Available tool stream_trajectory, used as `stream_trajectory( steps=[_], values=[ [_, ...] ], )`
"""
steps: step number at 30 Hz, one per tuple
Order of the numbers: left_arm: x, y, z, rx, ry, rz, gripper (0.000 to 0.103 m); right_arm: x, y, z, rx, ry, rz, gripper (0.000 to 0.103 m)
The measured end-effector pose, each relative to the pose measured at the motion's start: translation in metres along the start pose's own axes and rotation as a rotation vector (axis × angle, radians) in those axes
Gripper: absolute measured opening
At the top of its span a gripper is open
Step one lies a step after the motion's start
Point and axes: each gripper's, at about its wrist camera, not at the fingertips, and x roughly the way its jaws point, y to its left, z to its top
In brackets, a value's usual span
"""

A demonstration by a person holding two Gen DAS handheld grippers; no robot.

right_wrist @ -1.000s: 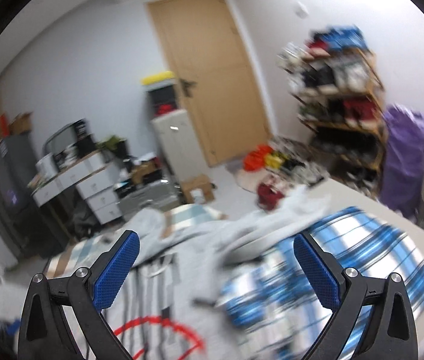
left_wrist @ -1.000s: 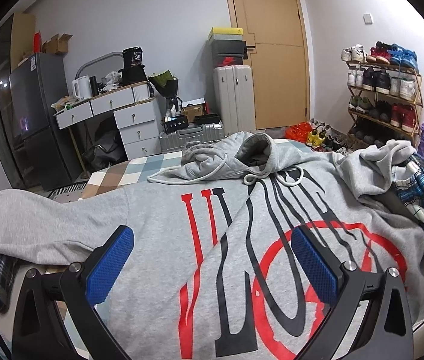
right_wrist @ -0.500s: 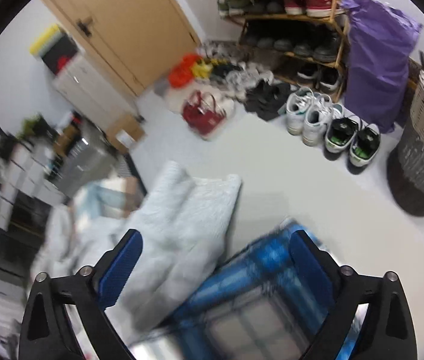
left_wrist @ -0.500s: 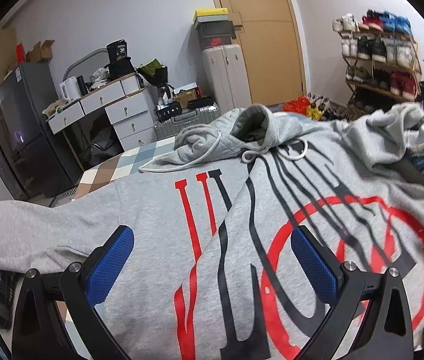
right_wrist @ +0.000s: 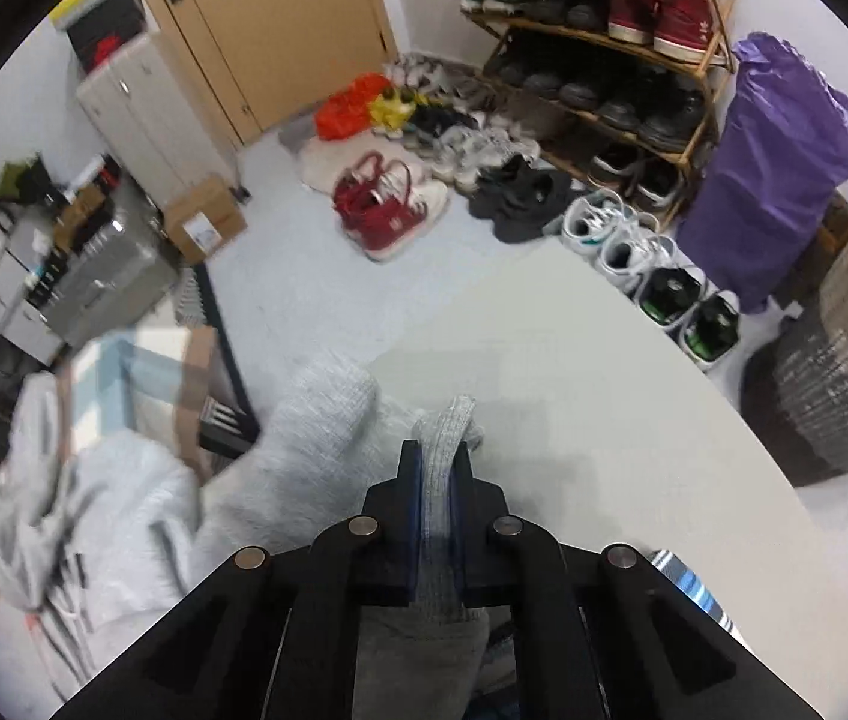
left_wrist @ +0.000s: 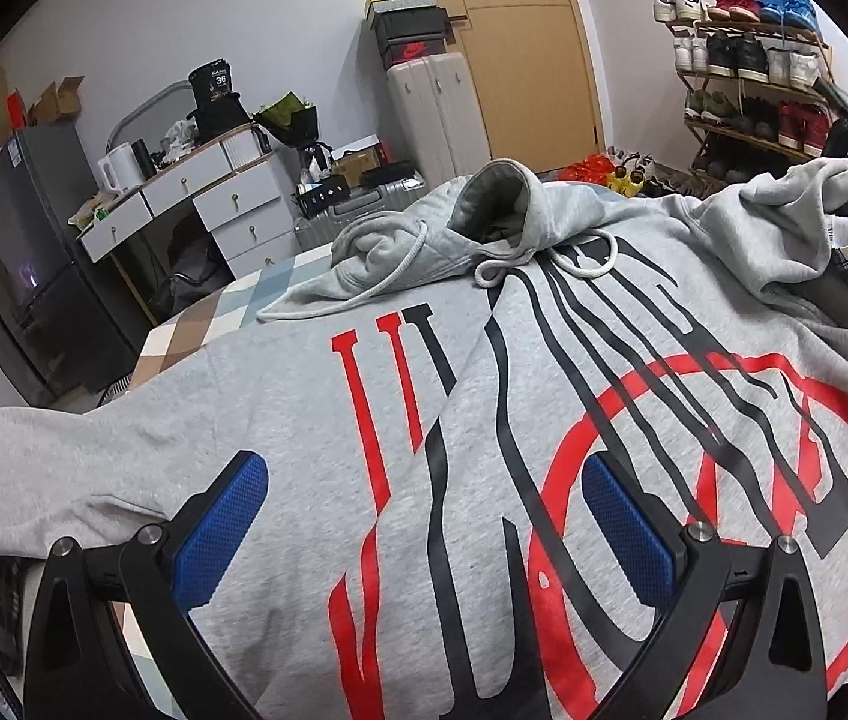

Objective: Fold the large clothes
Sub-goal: 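Grasp the hoodie sleeve cuff with the right gripper and lift it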

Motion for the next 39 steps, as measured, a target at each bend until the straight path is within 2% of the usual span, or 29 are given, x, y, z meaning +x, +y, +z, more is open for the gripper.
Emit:
stream_trajectory(
  steps=[8, 13, 16, 20, 23, 27, 30, 33, 37, 39],
  values=[
    [-0.01, 0.001, 0.004, 0.004, -0.067, 0.024, 0.102, -0.093, -0.04, 0.009, 0.093, -0.27, -0.024, 0.007],
    [-0.01, 0.007, 0.008, -0.034, -0.076, 0.018, 0.102, -0.157, -0.048, 0.021, 0.132, -0.381, -0.054, 0.007],
    [-0.008, 0.008, 0.008, -0.049, -0.069, 0.006, 0.102, -0.204, -0.045, 0.035, 0.157, -0.452, -0.054, 0.007],
    [-0.009, 0.011, 0.01, -0.048, -0.088, 0.015, 0.102, -0.264, -0.031, 0.056, 0.148, -0.58, -0.142, 0.007],
    [-0.013, 0.018, 0.009, -0.066, -0.109, 0.019, 0.102, -0.281, -0.029, 0.062, 0.186, -0.602, -0.152, 0.007],
    [-0.017, 0.029, 0.006, -0.091, -0.116, 0.019, 0.102, -0.31, -0.013, 0.063, 0.167, -0.693, -0.199, 0.007],
    [-0.022, 0.041, 0.005, -0.111, -0.139, 0.025, 0.102, -0.323, 0.002, 0.06, 0.156, -0.721, -0.145, 0.007],
    [-0.026, 0.055, 0.003, -0.132, -0.151, 0.043, 0.102, -0.328, 0.041, 0.052, 0.04, -0.745, -0.092, 0.007],
    [-0.029, 0.081, -0.002, -0.187, -0.155, 0.063, 0.102, -0.331, 0.121, 0.024, -0.134, -0.765, 0.067, 0.007],
    [-0.032, 0.098, -0.005, -0.226, -0.161, 0.085, 0.102, -0.33, 0.173, -0.001, -0.223, -0.757, 0.183, 0.007]
  ],
)
